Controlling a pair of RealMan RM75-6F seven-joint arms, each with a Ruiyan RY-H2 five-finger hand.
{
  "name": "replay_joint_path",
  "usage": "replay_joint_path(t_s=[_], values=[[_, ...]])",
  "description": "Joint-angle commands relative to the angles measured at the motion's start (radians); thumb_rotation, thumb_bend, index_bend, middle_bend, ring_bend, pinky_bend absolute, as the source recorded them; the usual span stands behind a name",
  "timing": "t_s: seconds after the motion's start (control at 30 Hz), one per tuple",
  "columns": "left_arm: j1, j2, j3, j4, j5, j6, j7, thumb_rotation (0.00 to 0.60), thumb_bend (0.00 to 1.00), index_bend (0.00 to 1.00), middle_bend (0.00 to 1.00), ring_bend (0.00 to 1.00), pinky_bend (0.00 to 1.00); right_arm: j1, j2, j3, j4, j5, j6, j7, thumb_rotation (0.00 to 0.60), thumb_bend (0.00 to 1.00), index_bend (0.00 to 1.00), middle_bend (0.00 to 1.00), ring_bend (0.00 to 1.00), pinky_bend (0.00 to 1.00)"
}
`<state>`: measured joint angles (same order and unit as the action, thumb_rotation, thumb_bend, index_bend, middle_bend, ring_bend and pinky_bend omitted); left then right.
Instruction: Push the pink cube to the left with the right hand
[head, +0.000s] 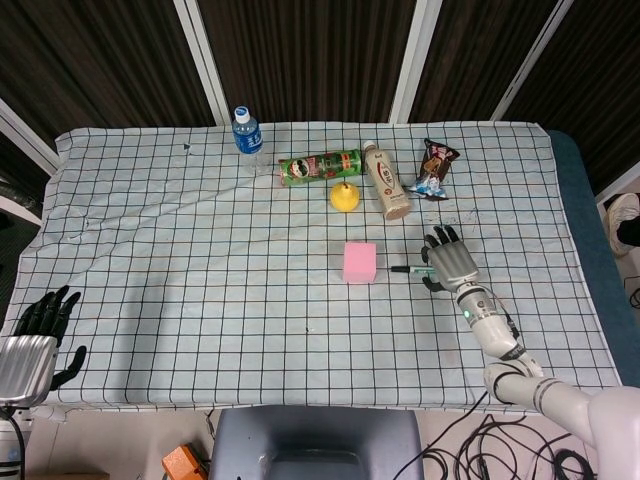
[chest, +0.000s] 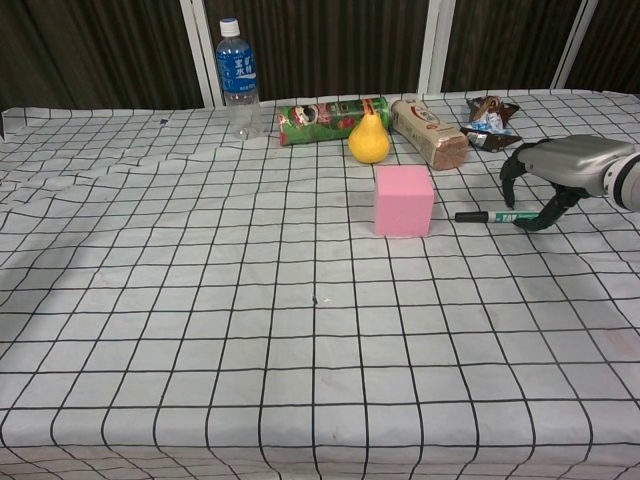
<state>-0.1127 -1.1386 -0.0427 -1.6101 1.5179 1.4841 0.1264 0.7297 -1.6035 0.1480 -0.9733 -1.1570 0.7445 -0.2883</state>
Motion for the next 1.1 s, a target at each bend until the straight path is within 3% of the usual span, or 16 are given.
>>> replay_joint_path(t_s=[0.03,0.5,1.1], values=[[0.002,0.002,-0.005,0.001,-0.006,0.007,-0.006,0.600,0.40,0.00,0.00,0.00,0.13,0.002,-0.002,-0.001,-0.006,0.009,0.004,-0.025,0.600,0.48,0.57,0.30,0.09,0.00],[0.009,0.007,-0.002,0.000,0.004,0.023,-0.018,0.600,0.40,0.00,0.00,0.00,0.13,0.009,-0.022,0.001,0.004,0.051,-0.005,-0.071,0.600,0.49,0.59,0.31,0.11,0.00],[0.011,0.011,-0.002,0.000,0.003,0.026,-0.030,0.600,0.40,0.00,0.00,0.00,0.13,0.014,-0.047,-0.005,0.031,0.051,0.002,-0.087,0.600,0.53,0.72,0.41,0.20,0.00]])
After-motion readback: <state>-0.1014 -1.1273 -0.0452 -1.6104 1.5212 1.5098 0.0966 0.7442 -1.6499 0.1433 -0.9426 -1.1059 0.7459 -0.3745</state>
